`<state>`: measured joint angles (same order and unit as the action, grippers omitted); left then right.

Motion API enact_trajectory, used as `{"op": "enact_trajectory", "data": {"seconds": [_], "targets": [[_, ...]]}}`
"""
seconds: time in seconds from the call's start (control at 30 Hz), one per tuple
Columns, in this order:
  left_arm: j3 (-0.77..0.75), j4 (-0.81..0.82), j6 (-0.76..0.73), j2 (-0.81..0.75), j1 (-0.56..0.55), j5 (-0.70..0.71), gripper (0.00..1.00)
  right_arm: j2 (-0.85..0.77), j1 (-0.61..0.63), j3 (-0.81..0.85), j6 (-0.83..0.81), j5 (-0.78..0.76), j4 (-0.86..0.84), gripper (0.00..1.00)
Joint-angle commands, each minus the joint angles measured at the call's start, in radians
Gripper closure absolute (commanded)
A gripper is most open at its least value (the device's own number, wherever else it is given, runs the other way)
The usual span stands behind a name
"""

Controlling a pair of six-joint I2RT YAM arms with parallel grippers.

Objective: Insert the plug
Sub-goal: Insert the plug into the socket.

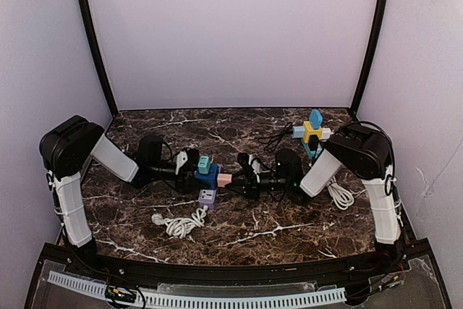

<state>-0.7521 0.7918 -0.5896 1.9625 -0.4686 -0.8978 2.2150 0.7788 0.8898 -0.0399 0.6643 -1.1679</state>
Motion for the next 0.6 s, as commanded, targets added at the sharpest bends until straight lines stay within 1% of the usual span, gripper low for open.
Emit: {"op": "enact_trajectory", "data": {"seconds": [0.0, 0.07, 0.13, 0.23, 0.3, 0.4, 0.47, 0.57], "targets": [[0.038, -0.144, -0.143, 0.104, -0.122, 0.038, 1.00, 0.051, 0.074, 0.181, 0.159, -0.088, -0.051, 1.00], [0.039, -0.147, -0.151, 0.104, -0.121, 0.029, 0.99, 0.081, 0.080, 0.213, 0.165, -0.007, -0.126, 1.00], [0.040, -0.156, -0.165, 0.102, -0.123, 0.023, 1.00, 0.097, 0.082, 0.234, 0.142, 0.032, -0.167, 1.00], [0.040, -0.160, -0.171, 0.101, -0.122, 0.019, 1.00, 0.116, 0.082, 0.277, 0.088, 0.104, -0.168, 1.00], [0.040, -0.159, -0.171, 0.101, -0.122, 0.018, 1.00, 0.125, 0.082, 0.323, 0.066, 0.137, -0.128, 1.00], [0.038, -0.162, -0.169, 0.102, -0.123, 0.020, 1.00, 0.121, 0.084, 0.385, 0.064, 0.124, -0.032, 1.00], [0.036, -0.161, -0.163, 0.103, -0.123, 0.025, 1.00, 0.110, 0.090, 0.408, 0.076, 0.069, 0.029, 1.00], [0.036, -0.147, -0.146, 0.105, -0.125, 0.051, 1.00, 0.099, 0.100, 0.395, 0.098, -0.009, 0.039, 1.00]]}}
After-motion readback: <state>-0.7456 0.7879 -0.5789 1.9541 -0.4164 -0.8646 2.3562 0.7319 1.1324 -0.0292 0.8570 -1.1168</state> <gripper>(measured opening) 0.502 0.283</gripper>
